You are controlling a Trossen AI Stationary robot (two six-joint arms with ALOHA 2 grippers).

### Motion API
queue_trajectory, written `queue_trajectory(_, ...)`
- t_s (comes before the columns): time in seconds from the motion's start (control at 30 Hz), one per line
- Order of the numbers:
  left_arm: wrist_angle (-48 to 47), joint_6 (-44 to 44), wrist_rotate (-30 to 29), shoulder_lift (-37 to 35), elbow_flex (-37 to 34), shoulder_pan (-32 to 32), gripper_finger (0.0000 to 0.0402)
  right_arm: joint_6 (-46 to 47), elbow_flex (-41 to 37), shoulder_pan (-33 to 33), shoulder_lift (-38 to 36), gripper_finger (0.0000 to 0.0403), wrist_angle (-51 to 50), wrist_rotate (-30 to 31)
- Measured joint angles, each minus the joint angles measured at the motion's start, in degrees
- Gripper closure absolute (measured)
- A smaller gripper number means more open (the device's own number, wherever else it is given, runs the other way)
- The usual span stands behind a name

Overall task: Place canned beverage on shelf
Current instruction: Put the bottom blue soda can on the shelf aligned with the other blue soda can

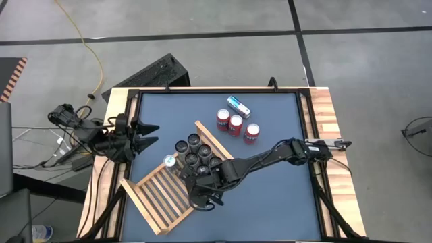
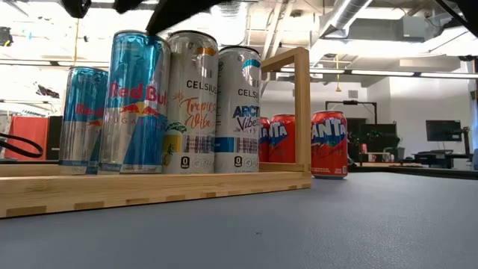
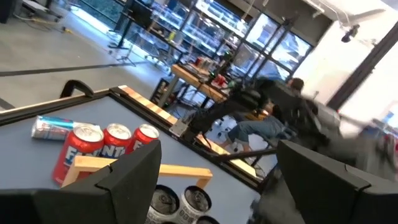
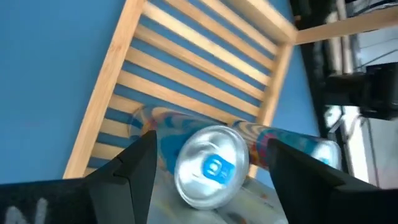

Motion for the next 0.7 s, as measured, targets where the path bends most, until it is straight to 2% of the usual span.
queue_trajectory(0.17, -0.04, 0.54, 2.27, 1.22, 0.0, -0.02, 0.0094, 5.7, 0.0, -0.62, -6.17, 0.0132, 0.04, -0.01)
queue_trajectory(0.3, -0.73, 2.45, 5.88, 5.84, 2.28, -0.04, 0.0096, 15.15, 0.0, -1.97, -13.49, 0.0132, -1.7, 0.33)
queue_trajectory(0.4, -4.61, 4.36, 7.26, 12.23, 6.79, -0.07, 0.0102, 24.83, 0.0, -3.24, -19.19, 0.0132, -4.58, 0.37)
queue_trajectory(0.53, -19.03, 0.92, 7.87, 23.44, 16.68, -0.13, 0.0115, 35.2, 0.02, -5.08, -25.89, 0.0133, -11.26, 1.42)
queue_trajectory(0.63, -26.89, -3.18, 9.55, 31.88, 23.14, -1.11, 0.0123, 39.61, 0.02, -5.92, -29.89, 0.0133, -16.95, 4.19)
queue_trajectory(0.7, -28.71, -4.31, 9.01, 36.93, 26.44, -2.65, 0.0129, 41.2, 0.02, -6.17, -32.37, 0.0133, -20.15, 5.71)
